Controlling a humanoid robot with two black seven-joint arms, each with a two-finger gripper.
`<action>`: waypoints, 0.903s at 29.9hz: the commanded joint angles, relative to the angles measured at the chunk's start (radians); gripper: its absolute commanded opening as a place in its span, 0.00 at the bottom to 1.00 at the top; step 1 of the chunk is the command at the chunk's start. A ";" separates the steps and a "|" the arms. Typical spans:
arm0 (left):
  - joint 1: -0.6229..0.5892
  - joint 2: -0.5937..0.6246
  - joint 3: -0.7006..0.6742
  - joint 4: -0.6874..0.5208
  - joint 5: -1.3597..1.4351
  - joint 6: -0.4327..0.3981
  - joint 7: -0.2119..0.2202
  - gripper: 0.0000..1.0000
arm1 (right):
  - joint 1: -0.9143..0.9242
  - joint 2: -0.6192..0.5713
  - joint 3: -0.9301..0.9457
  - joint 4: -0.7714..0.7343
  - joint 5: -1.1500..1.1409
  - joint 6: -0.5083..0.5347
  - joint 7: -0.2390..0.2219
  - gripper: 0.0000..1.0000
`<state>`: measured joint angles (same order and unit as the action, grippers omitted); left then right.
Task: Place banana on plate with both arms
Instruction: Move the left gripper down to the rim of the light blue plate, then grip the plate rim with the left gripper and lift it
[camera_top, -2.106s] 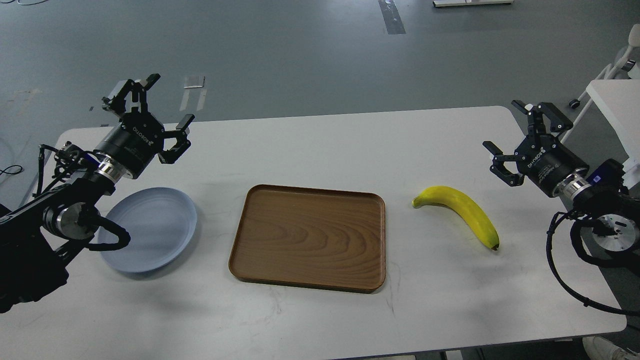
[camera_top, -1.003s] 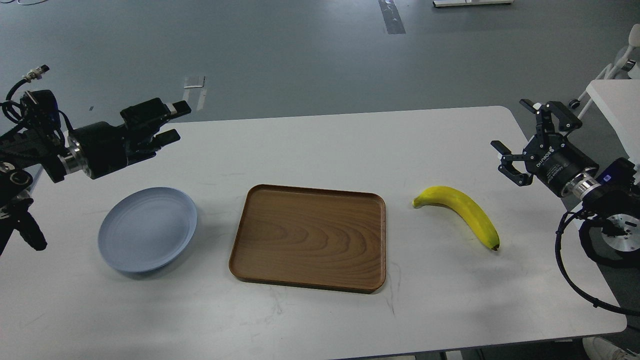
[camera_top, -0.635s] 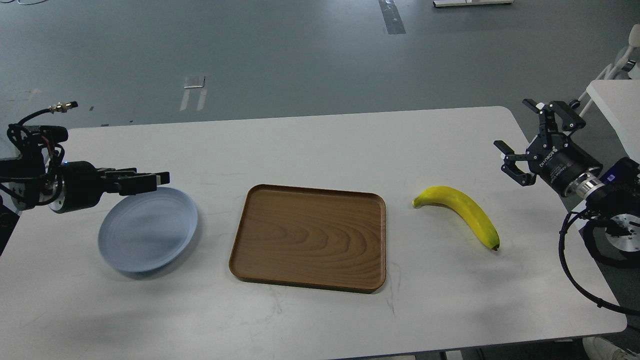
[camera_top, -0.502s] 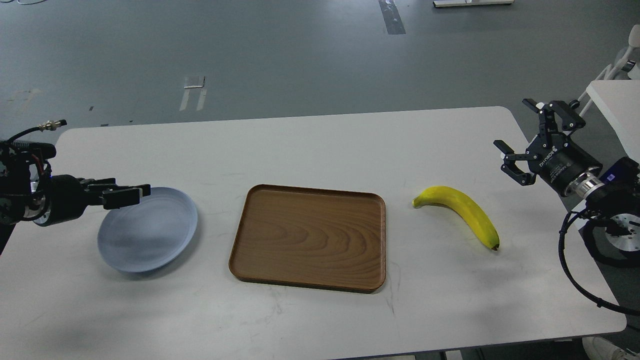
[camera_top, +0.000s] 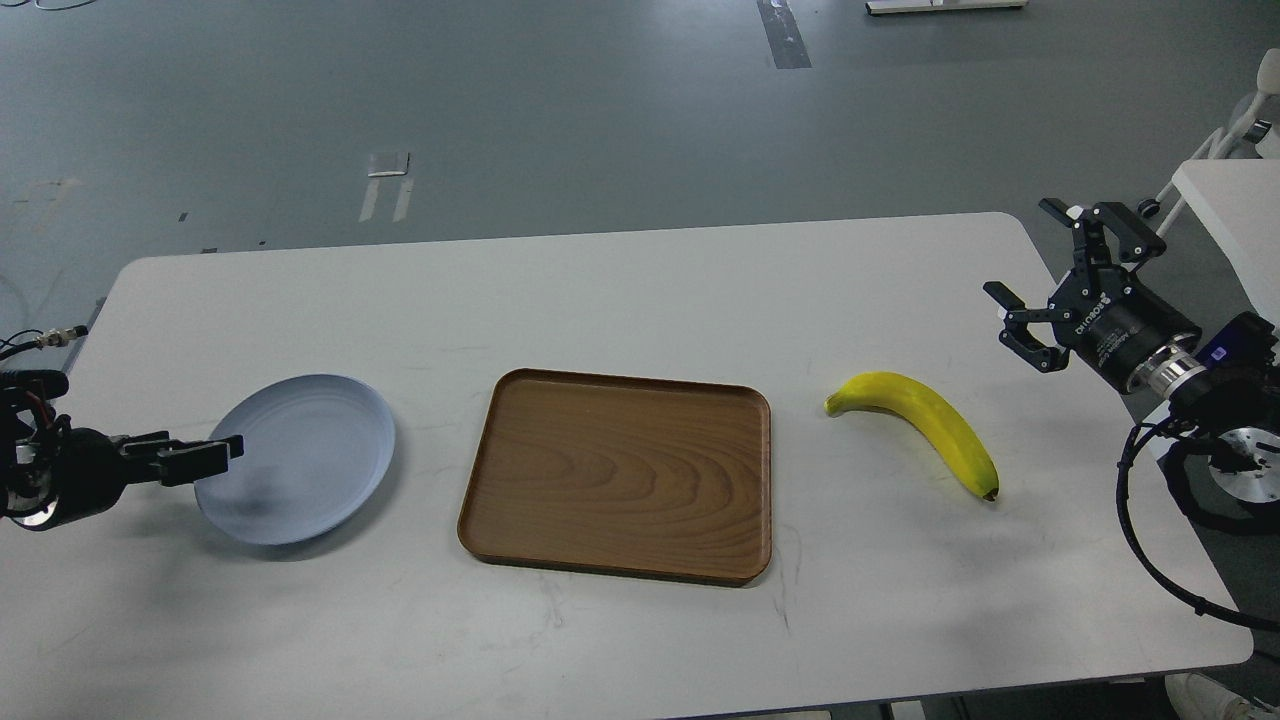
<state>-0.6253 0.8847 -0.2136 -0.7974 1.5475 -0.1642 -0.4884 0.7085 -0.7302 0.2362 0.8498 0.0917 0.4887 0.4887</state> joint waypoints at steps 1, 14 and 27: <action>0.007 -0.007 0.002 0.014 0.000 0.000 0.000 0.65 | 0.000 0.000 0.000 0.000 0.000 0.000 0.000 1.00; 0.013 -0.007 0.000 0.015 0.002 -0.001 0.000 0.00 | -0.004 0.000 0.000 0.002 -0.001 0.000 0.000 1.00; -0.077 -0.006 0.000 -0.026 -0.099 -0.020 0.000 0.00 | 0.003 -0.002 0.000 -0.003 0.000 0.000 0.000 1.00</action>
<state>-0.6498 0.8775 -0.2153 -0.7998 1.4902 -0.1720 -0.4887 0.7078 -0.7302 0.2362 0.8490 0.0907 0.4887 0.4887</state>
